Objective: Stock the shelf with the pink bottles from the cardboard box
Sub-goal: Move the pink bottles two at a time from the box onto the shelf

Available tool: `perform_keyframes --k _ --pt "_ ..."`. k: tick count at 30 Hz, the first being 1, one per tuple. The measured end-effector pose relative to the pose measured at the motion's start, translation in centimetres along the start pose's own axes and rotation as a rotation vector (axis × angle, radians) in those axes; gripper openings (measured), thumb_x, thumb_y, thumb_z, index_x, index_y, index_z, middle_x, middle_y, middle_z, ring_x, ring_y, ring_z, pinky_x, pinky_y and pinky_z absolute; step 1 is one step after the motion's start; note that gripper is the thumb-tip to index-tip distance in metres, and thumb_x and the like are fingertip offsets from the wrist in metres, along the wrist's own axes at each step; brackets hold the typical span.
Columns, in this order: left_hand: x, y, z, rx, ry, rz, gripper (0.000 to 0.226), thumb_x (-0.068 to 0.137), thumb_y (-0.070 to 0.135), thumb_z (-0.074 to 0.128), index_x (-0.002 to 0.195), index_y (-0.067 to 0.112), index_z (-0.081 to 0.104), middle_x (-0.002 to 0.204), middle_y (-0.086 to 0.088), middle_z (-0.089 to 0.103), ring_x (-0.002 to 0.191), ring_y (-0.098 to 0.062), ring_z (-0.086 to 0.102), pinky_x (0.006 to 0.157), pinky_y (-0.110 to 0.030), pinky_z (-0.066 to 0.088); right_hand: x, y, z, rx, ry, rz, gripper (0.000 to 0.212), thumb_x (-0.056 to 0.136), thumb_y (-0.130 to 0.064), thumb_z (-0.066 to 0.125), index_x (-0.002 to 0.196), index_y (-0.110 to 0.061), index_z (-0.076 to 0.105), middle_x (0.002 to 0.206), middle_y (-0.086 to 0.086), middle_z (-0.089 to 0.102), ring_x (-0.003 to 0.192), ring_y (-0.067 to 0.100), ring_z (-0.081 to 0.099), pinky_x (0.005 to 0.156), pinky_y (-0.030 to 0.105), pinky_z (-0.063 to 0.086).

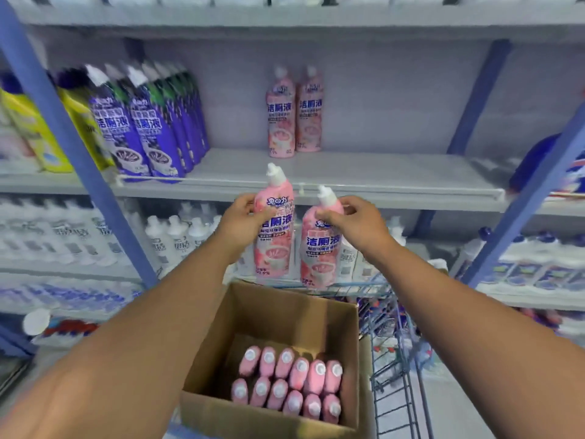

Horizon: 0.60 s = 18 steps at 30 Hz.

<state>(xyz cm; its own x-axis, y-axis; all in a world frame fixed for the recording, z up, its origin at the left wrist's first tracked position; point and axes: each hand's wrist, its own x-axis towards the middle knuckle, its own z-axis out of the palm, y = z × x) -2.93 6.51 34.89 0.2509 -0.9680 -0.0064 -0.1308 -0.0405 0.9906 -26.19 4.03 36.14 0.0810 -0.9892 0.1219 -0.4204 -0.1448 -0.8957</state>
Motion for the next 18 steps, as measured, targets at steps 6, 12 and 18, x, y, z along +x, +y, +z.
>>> perform_keyframes --k 6,12,18 --pt "3.0 7.2 -1.2 -0.072 -0.013 0.098 0.029 0.095 0.023 0.067 0.122 0.020 0.057 0.108 0.006 0.071 0.082 -0.003 0.070 0.064 -0.026 0.052 4.4 -7.1 -2.6 0.075 0.113 -0.059 0.050 0.065 -0.065 0.078 0.098 -0.027 0.073 0.086 -0.007 0.074 0.077 0.012 0.072 0.081 0.044 0.060" --pt "9.3 12.0 -2.1 -0.098 -0.047 0.192 0.024 0.097 0.020 0.064 0.121 0.023 0.063 0.104 0.008 0.072 0.086 -0.008 0.070 0.068 -0.025 0.053 9.6 -11.7 -2.4 0.182 0.179 -0.100 0.037 0.073 -0.049 0.082 0.098 -0.022 0.076 0.088 -0.003 0.076 0.075 0.012 0.072 0.071 0.034 0.059" --pt "15.3 13.7 -2.6 -0.117 -0.110 0.182 0.019 0.098 0.025 0.063 0.116 0.031 0.062 0.107 0.009 0.074 0.086 -0.007 0.071 0.068 -0.026 0.053 14.4 -13.3 -1.1 0.273 0.204 -0.083 0.030 0.079 -0.041 0.081 0.098 -0.018 0.077 0.086 -0.002 0.078 0.077 0.012 0.075 0.068 0.030 0.058"
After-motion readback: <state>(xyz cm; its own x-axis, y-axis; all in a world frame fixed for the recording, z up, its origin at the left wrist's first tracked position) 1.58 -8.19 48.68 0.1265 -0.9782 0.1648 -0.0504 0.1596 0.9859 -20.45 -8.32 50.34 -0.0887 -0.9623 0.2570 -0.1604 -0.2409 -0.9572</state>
